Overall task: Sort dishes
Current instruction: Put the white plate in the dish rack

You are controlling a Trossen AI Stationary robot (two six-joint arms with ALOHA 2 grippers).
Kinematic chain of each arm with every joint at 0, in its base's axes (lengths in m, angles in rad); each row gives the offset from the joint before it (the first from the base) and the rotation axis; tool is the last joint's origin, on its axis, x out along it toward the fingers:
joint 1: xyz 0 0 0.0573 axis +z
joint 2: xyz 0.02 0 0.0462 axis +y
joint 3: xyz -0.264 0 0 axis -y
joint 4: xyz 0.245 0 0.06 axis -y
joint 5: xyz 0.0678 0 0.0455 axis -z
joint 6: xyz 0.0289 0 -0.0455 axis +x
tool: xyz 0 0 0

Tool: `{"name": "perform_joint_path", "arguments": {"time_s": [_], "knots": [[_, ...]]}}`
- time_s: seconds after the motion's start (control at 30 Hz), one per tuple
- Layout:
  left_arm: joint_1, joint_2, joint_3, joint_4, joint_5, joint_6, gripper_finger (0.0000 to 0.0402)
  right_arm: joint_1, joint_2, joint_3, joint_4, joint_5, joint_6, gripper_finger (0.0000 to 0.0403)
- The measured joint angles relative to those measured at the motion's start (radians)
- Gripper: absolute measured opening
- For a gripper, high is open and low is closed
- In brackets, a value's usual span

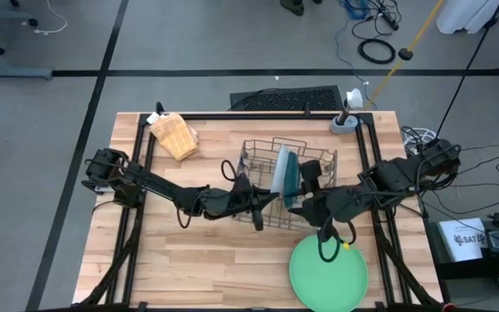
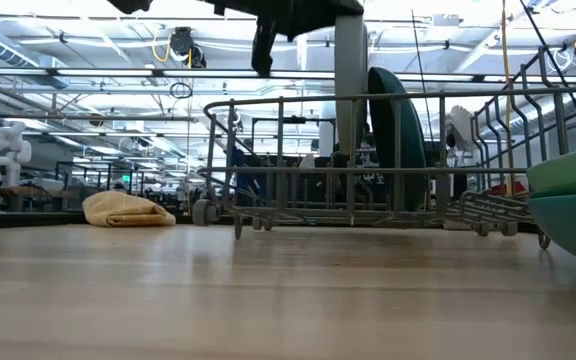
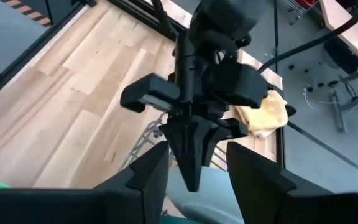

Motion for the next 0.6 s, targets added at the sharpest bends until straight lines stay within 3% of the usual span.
{"name": "perform_joint_path", "arguments": {"time_s": [0.27, 0.6], "knots": [[0.021, 0.049, 0.000, 0.065, 0.018, -0.025, 0.0012, 0.047, -0.012, 0.000, 0.030, 0.004, 0.000, 0.0155], [0.046, 0.175, 0.000, 0.268, 0.068, -0.088, 0.0012, 0.127, -0.034, 0.000, 0.042, 0.008, 0.012, 0.0155]]}}
